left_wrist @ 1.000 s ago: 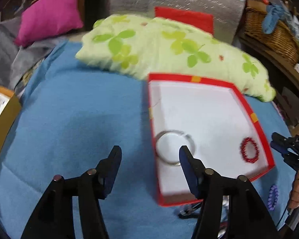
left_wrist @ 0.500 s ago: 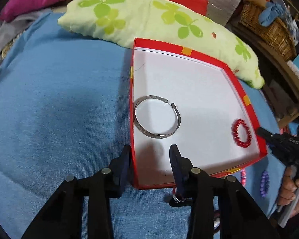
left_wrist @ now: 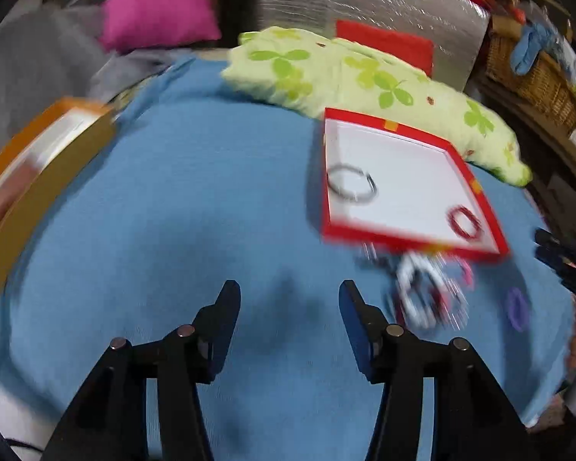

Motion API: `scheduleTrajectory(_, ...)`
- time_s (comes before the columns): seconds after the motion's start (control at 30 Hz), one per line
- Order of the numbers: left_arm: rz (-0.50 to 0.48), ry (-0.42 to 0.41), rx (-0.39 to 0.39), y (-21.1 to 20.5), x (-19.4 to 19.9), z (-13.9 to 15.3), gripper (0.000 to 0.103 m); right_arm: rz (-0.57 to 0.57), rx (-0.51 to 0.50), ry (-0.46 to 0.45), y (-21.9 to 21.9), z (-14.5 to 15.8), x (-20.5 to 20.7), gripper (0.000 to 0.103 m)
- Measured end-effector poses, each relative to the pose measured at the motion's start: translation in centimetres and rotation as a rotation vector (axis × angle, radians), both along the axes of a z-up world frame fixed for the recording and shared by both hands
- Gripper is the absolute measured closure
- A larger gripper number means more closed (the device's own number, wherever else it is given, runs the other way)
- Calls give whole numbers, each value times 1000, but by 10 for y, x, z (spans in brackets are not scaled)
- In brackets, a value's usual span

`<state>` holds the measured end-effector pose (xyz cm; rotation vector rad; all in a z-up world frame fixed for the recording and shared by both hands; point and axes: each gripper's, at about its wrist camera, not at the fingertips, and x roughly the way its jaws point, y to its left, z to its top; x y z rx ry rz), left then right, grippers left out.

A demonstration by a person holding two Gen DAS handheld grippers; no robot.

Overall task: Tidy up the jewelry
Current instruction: 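Move the right tool to the purple bead bracelet and grasp it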

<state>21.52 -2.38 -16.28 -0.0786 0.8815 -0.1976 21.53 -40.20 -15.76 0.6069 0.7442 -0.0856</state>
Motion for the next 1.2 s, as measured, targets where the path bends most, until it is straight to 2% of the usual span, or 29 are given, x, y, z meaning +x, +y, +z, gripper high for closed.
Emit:
scheduleTrajectory(0.03, -12, 14, 12, 2, -15, 1, 47, 7, -32, -4, 5, 0, -4, 51)
scheduleTrajectory(0.1, -49, 39, 80, 6, -48, 7, 47, 18, -131, -7, 20, -1, -12, 51)
scheduleTrajectory(0.13, -53, 23, 99, 11, -65, 14, 47, 27, -169, 1, 27, -2, -16, 51)
scheduleTrajectory(0.3, -40, -70, 128, 34, -116, 62, 42, 66, -195, -19, 58, -5, -64, 51)
scheduleTrajectory(0.37, -53, -96, 170, 37, -130, 75, 42, 71, -217, -40, 65, -2, -82, 51)
scheduleTrajectory(0.47, -67, -144, 207, 37, -141, 89, 42, 57, -237, -62, 67, 4, -99, 51)
scheduleTrajectory(0.53, -67, -170, 212, 37, -143, 96, 37, 33, -217, -64, 62, 7, -109, 51)
scheduleTrajectory(0.7, -87, -195, 192, 31, -130, 94, 36, 6, -199, -77, 49, 17, -127, 51)
scheduleTrajectory(0.83, -99, -169, 165, 23, -99, 68, 36, 6, -175, -73, 33, 19, -139, 51)
scheduleTrajectory(0.97, -95, -148, 106, 19, -60, 38, 36, 5, -150, -40, 17, 18, -141, 51)
scheduleTrajectory(1.2, -164, -105, 113, -13, -5, 6, 36, 81, -183, -30, 20, 19, -120, 51)
